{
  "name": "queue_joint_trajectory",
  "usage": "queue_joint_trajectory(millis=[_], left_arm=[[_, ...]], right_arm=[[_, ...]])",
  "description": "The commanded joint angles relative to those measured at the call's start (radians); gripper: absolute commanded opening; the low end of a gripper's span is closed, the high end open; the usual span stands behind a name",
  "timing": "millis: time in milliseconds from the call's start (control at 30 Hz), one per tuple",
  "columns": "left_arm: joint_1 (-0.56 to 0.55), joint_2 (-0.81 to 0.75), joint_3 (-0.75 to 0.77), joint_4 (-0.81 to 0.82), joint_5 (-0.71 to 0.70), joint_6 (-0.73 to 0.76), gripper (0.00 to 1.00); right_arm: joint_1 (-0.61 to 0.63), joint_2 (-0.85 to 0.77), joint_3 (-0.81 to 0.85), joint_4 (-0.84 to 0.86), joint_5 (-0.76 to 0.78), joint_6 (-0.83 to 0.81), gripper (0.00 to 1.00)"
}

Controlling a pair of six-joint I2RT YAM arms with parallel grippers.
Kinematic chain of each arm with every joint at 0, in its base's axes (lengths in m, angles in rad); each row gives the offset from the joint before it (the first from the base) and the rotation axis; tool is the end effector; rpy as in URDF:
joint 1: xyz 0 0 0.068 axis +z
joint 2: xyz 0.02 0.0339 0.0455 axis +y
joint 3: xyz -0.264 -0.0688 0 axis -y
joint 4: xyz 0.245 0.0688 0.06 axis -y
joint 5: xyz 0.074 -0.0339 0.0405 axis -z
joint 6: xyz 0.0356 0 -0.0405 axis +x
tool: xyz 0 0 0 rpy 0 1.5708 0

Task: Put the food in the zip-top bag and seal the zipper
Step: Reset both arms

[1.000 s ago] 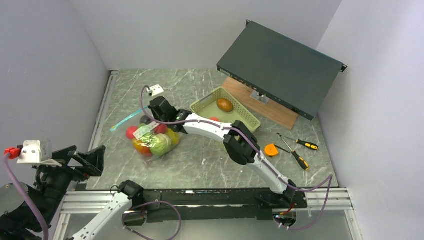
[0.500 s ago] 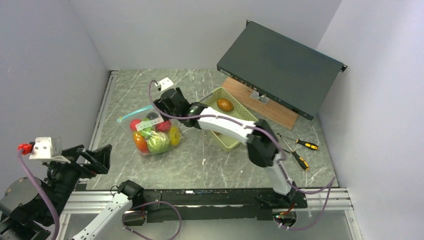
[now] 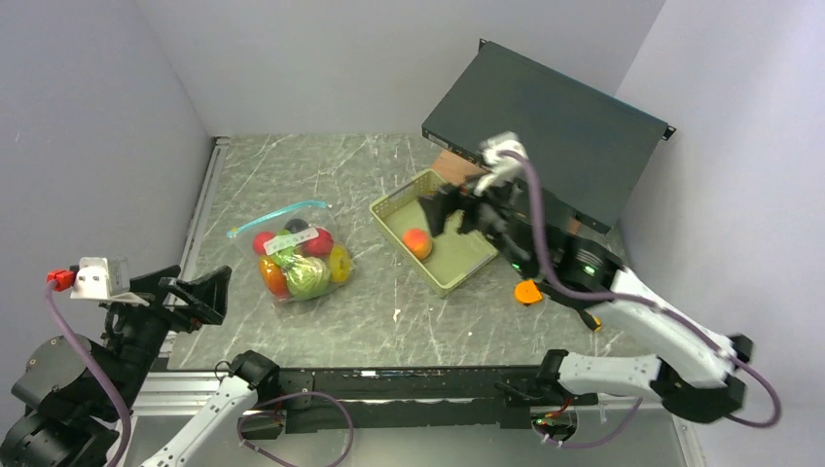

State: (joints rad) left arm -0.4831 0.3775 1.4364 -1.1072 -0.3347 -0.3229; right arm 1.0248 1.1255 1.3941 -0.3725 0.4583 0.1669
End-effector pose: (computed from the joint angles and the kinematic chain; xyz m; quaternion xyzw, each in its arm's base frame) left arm -0.0390 0.0337 0.4486 -0.0574 0.7208 -0.1558 0.6730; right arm 0.1339 0.1900 0.4636 -0.1626 0.7212 0.2262 0.6343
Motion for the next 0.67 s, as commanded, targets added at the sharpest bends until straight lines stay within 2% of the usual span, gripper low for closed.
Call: queue_joint_trajectory(millis=[0,133,267,467,633], left_arm=[[0.004,-0.03,-0.057,0.161,0.038,-0.026,1.0],[0.003,-0.059,-0.145,0.29,0.073,-0.01,1.0],[0.003,-0.071,-0.213,0.394,0.104,0.004,1.0],[0.004,-0.049,-0.223,0.44,0.1,0.008,1.0],[0.003,-0.037,-0.226,0.416,0.097,0.015,1.0]], right_arm=[[0.004,-0.271,-0.156,0.014,0.057,0.002,1.0],[0.003,-0.464,-0.262,0.034,0.069,0.012,1.0],[0.004,-0.57,-0.304,0.004,0.142,0.032,1.0],[0.004,-0.642,-0.367,0.005,0.285,0.051,1.0],[0.004,-0.632,-0.389,0.001,0.325,0.057,1.0]])
